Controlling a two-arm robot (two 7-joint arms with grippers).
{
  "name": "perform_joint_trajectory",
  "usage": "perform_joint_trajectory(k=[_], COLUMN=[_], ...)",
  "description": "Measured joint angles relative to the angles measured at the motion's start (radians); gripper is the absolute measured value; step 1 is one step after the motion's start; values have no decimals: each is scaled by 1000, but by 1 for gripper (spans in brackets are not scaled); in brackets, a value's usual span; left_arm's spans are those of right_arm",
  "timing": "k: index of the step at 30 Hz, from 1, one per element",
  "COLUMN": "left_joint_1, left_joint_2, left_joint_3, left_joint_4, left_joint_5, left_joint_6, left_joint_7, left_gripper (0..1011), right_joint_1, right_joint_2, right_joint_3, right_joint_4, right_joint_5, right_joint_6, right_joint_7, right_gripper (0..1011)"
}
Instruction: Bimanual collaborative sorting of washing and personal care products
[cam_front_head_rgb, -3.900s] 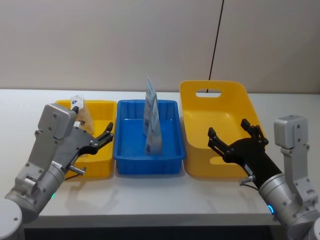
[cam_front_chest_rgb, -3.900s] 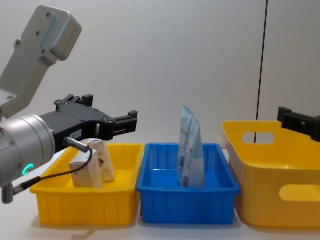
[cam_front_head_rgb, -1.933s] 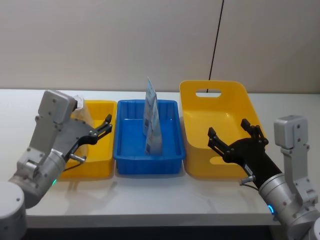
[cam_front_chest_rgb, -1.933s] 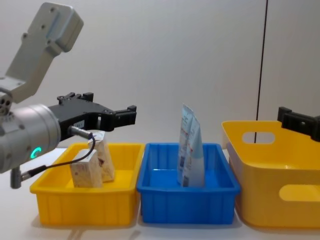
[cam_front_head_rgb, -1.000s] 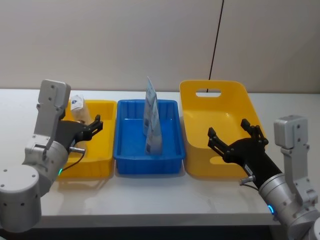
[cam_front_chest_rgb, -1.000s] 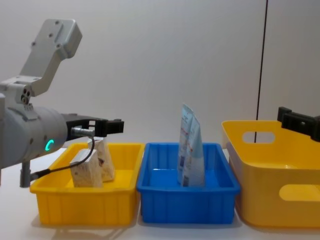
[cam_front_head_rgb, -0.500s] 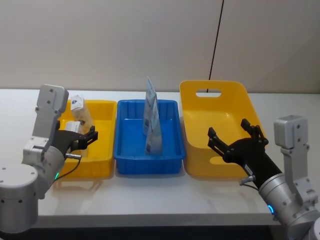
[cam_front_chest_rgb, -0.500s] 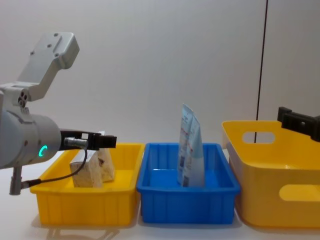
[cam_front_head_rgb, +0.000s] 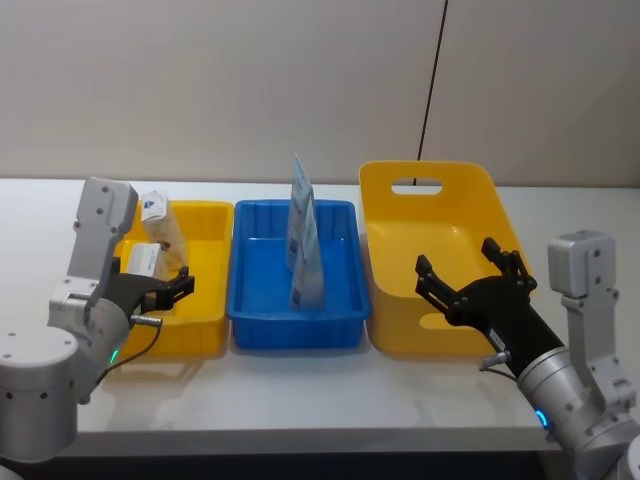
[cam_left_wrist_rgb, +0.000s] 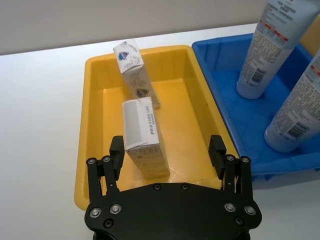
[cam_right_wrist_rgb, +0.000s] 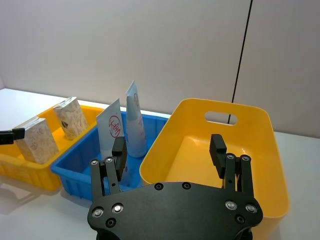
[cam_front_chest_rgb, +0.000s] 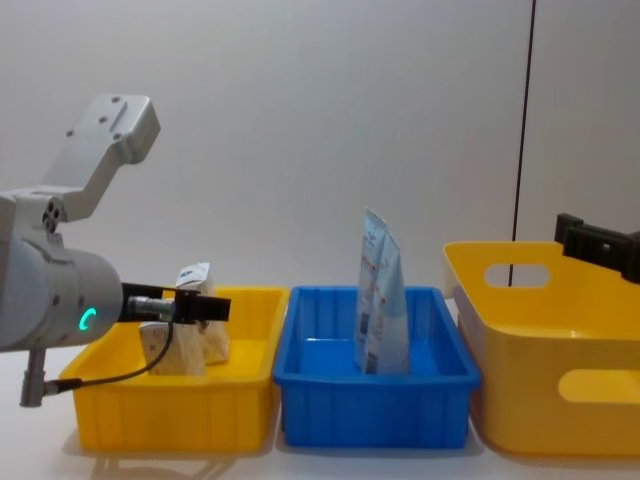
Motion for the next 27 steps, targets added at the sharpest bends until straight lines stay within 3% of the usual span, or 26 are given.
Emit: perform_joint_trajectory(k=[27], left_joint_1=[-32], left_joint_2=[-34], left_joint_3=[-39], left_joint_4=[129], left_joint_5=[-5], left_joint_6=[-65], left_joint_7=[-28], left_gripper=[1001], right_joint_1=[0], right_joint_2=[0], right_joint_3=[0], right_joint_4=[0], right_joint_5=[0], right_joint_6=[0], right_joint_7=[0], right_gripper=[1000])
